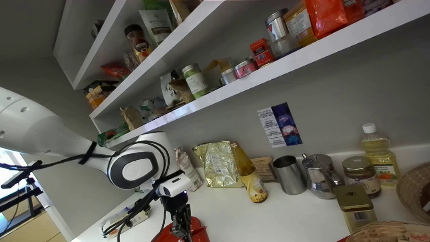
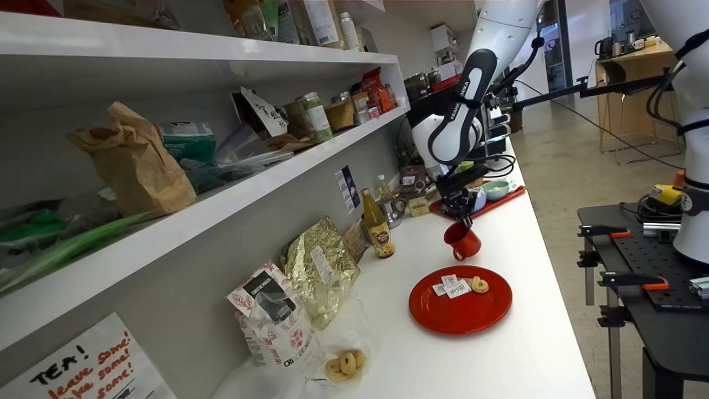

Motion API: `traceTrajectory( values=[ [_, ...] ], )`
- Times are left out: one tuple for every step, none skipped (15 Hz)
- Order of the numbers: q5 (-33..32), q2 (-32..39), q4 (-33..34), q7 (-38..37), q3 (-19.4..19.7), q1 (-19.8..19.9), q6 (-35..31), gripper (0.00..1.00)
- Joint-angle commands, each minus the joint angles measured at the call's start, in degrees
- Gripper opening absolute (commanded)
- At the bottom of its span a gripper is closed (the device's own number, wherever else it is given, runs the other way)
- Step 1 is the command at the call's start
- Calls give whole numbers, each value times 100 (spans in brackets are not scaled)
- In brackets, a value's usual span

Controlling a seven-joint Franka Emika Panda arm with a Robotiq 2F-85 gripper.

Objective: Shift the cup to the counter

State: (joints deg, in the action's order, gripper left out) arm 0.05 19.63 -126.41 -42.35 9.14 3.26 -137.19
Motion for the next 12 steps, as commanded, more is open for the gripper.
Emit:
traceTrajectory(
  values=[
    [215, -44, -82, 212, -40, -6, -62, 2],
    [230, -47, -107, 216, -49, -8, -66, 2],
    [245, -50, -131, 220, -59, -9, -71, 2],
    [260, -53, -154, 223, -70, -10, -76, 2],
    [271, -57, -176, 226, -78, -11, -80, 2],
    [281, -62, -198, 228, -86, -13, -84, 2],
    [286, -66, -213, 230, -92, -13, -85, 2],
    [284, -109, -273, 206, -103, -34, -99, 2],
    [282, -118, -287, 205, -107, -39, -102, 2],
    [281, -126, -303, 205, -112, -47, -101, 2],
    [286, -131, -313, 220, -123, -54, -92, 2],
    [288, -132, -314, 232, -133, -62, -72, 24]
  ],
)
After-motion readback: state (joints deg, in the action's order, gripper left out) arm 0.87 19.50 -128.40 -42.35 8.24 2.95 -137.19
